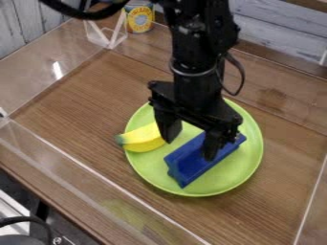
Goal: Remove the blue object from inside the green plate and put it on the table
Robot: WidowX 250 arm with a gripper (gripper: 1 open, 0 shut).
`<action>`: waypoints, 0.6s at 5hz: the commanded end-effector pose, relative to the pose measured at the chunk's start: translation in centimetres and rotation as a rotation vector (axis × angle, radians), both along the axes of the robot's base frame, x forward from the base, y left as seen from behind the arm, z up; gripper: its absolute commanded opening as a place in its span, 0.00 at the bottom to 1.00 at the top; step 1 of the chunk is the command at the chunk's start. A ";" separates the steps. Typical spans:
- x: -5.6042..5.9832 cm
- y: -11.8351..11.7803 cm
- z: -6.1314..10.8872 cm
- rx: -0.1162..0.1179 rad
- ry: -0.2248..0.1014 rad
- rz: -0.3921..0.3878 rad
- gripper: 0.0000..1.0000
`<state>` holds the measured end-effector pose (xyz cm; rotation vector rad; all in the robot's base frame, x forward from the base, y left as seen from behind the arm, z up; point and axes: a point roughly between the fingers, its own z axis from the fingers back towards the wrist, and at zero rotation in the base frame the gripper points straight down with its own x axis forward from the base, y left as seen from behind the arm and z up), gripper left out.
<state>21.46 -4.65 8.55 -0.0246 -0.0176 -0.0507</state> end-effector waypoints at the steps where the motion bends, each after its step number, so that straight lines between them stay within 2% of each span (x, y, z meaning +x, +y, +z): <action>1: 0.1 -0.4 0.0 -0.015 -0.030 -0.013 1.00; 3: 0.0 -0.7 -1.0 -0.034 -0.030 -0.028 1.00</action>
